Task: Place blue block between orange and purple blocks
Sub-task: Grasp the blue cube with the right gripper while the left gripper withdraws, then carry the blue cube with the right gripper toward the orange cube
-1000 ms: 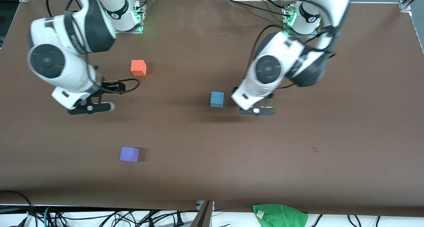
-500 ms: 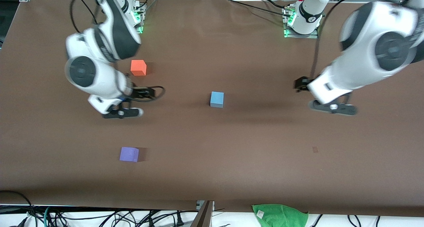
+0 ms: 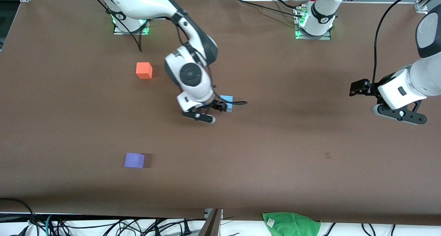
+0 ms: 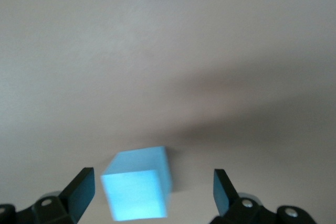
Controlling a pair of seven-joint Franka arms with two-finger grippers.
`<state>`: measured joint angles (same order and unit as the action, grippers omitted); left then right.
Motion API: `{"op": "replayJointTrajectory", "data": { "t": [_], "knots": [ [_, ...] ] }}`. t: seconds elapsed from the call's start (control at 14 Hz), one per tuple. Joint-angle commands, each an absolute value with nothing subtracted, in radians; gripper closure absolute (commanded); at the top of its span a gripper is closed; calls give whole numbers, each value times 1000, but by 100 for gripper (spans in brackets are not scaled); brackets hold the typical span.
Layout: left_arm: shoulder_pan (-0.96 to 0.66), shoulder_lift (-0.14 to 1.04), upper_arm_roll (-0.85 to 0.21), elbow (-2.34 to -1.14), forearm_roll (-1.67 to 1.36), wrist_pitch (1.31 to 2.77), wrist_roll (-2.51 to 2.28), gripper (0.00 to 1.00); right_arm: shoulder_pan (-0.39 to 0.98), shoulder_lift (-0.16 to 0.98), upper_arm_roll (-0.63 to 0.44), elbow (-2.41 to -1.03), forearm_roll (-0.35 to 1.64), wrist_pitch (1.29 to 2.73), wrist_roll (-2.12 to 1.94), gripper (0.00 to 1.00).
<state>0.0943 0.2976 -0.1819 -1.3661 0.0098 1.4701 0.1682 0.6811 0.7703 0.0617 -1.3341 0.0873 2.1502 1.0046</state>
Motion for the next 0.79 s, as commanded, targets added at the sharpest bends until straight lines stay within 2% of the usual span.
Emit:
{"op": "replayJointTrajectory", "data": {
  "t": [0.0, 0.14, 0.29, 0.36, 0.71],
  "knots": [
    [88, 261, -172, -1396, 23, 1502, 210, 0, 733, 850, 49, -1242, 92, 2154, 1095, 0],
    [-19, 194, -45, -1472, 31, 1523, 203, 0, 752, 870, 48, -1244, 92, 2181, 1130, 0],
    [-34, 86, -22, -1582, 35, 1600, 178, 0, 768, 882, 46, -1246, 86, 2189, 1134, 0],
    [-32, 71, -14, -1609, 35, 1604, 158, 0, 773, 884, 46, -1247, 69, 2189, 1132, 0],
    [-32, 92, -18, -1571, 46, 1601, 146, 0, 775, 885, 46, -1261, 20, 2187, 1126, 1]
  ]
}}
